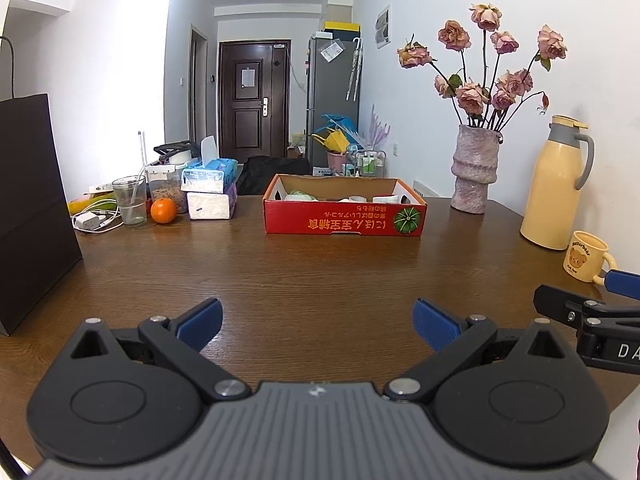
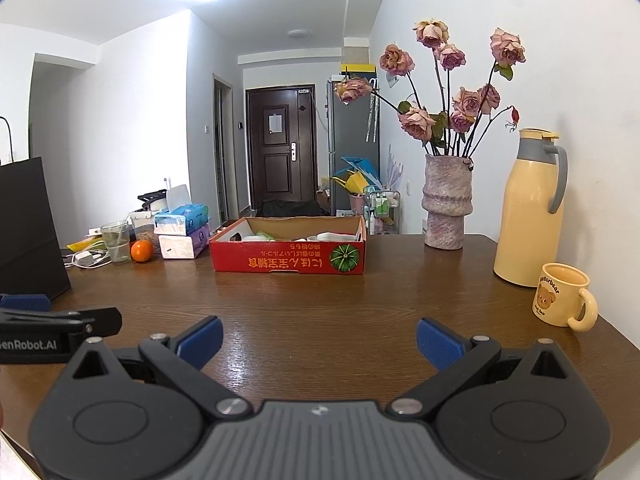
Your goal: Organize rigid objects
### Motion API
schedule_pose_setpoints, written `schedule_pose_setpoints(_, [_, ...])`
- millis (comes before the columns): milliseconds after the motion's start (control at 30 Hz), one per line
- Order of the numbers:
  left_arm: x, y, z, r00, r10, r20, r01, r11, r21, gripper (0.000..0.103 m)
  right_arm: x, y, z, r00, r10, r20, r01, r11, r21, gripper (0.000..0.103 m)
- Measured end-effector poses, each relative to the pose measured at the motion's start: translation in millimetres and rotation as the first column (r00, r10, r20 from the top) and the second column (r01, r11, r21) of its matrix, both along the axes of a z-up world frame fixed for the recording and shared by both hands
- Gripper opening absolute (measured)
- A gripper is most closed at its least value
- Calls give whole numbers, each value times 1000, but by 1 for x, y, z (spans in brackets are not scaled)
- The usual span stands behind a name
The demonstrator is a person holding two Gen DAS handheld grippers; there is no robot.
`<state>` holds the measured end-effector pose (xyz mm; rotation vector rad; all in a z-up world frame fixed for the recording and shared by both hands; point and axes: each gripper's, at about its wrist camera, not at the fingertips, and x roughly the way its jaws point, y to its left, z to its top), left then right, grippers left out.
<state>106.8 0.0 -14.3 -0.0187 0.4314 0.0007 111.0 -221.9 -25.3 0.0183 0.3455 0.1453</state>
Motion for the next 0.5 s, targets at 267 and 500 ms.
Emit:
schedule_pose_setpoints(267, [0, 0, 0, 1000, 1, -1, -1, 1000, 4, 103, 0, 0, 0, 1000, 0, 0, 0, 1000, -2, 103])
schedule_pose_setpoints(500, [2, 3, -4, 1000, 2, -11, -2, 1000, -5, 103, 1, 1, 0, 1000, 0, -1, 0, 1000, -3, 103])
